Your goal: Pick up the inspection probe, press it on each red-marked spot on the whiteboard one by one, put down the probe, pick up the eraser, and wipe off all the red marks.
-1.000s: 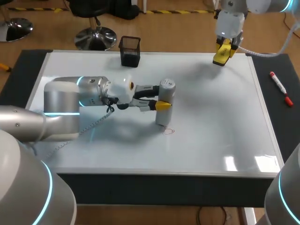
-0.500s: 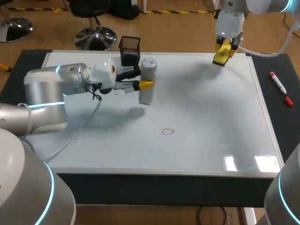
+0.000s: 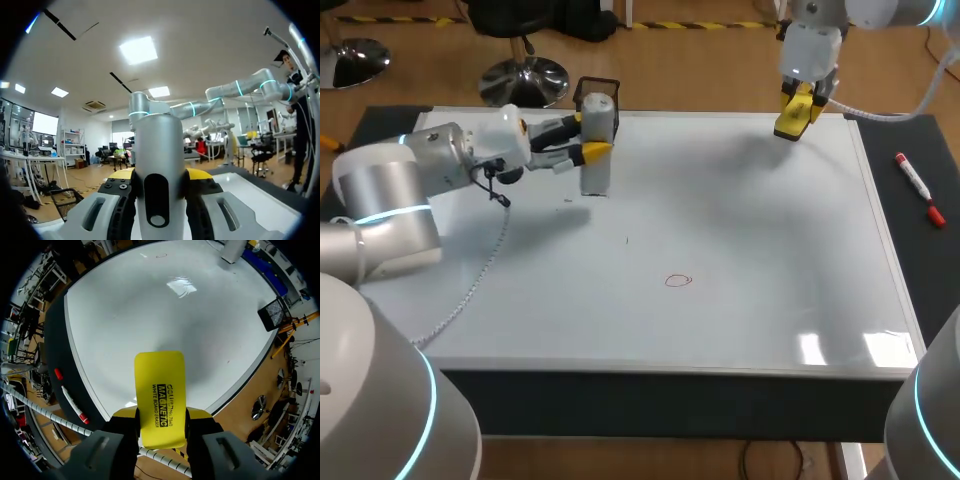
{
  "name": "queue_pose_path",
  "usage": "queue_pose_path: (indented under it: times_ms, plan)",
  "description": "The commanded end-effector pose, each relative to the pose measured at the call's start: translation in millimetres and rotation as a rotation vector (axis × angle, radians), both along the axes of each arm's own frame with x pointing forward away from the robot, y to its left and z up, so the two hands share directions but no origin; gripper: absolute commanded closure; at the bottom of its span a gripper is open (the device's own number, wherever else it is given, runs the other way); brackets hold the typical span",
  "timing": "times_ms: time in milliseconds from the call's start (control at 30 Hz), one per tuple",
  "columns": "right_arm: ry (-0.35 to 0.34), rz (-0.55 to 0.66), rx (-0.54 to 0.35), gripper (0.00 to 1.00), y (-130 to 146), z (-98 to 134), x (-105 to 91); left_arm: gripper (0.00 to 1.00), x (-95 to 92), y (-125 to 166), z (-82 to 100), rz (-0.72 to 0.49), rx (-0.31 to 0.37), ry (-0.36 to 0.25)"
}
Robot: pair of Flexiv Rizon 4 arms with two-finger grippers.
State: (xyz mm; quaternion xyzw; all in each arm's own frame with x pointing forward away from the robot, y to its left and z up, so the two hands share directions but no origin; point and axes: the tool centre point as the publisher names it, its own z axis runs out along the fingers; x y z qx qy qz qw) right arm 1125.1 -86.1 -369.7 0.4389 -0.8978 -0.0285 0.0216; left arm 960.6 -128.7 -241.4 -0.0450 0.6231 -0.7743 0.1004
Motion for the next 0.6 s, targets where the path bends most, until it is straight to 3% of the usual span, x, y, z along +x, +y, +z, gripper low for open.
queue_pose_path:
  times_ms: [33,600]
  plan:
    - [0.002,0.002,-0.004,1.00,0,1,0.9,1.00,3.9,17,-1.8,0.046,-0.018,-0.001]
    - [0.002,0.002,-0.004,1.00,0,1,0.9,1.00,44.9,66,-9.3,0.161,-0.023,0.034]
